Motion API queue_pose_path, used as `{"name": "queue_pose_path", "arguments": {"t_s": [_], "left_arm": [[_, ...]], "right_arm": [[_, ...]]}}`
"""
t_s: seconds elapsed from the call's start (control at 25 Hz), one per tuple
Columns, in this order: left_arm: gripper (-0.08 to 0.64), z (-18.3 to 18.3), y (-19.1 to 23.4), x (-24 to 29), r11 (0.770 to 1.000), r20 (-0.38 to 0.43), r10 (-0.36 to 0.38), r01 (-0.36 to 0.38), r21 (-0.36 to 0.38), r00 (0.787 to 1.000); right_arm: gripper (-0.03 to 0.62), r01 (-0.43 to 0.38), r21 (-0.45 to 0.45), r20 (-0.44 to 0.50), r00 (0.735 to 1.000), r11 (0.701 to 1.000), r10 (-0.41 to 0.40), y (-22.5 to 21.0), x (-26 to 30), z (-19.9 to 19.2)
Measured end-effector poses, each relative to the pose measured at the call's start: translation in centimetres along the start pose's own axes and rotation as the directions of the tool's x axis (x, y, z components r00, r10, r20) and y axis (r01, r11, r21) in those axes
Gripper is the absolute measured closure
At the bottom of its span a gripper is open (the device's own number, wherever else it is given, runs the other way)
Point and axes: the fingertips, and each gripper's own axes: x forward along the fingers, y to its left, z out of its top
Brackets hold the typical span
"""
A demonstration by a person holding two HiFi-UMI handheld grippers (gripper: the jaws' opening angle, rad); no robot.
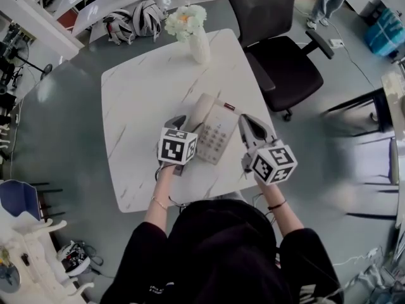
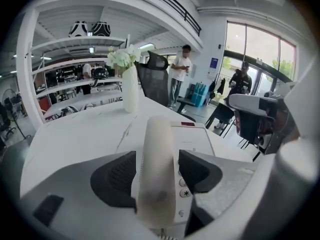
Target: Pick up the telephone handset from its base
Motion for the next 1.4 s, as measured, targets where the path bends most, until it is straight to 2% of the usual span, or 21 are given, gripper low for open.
{"name": "queue_pose_path", "arguments": {"t_s": [0.2, 0.4, 0.48, 0.8, 1.04, 1.4], "left_arm": [[0.310, -0.9, -0.4, 1.4, 0.998, -0.055, -0.055, 0.056, 0.017, 0.997], [0.321, -1.3, -0.1, 2.3, 0.998, -0.088, -0.054, 0.057, 0.024, 0.995], [0.342, -1.3, 0.0, 2.4, 0.998, -0.093, -0.047, 0.050, 0.034, 0.995], [0.350, -1.4, 0.0, 2.4, 0.999, -0.100, -0.035, 0.037, 0.021, 0.994], [0.351, -1.2, 0.1, 2.2, 1.000, -0.075, -0.008, 0.010, 0.028, 0.997], [0.351, -0.5, 0.0, 0.9, 1.000, -0.018, -0.013, 0.013, -0.026, 1.000]], "right_arm": [[0.601, 0.013, 0.005, -0.002, 1.000, 1.000, -0.013, -0.4, 0.5, 0.1], [0.601, 0.027, 0.017, -0.015, 1.000, 0.999, -0.027, -0.9, 0.7, -0.4], [0.601, 0.028, 0.021, -0.020, 0.999, 0.999, -0.028, -1.0, 0.8, -0.7], [0.601, 0.032, 0.030, -0.025, 0.999, 0.999, -0.031, -1.3, 0.7, -1.0], [0.601, 0.037, 0.033, -0.019, 0.999, 0.999, -0.037, -1.7, 0.5, -0.9], [0.601, 0.040, 0.025, -0.014, 0.999, 0.999, -0.040, -1.6, 0.4, -0.4]]}}
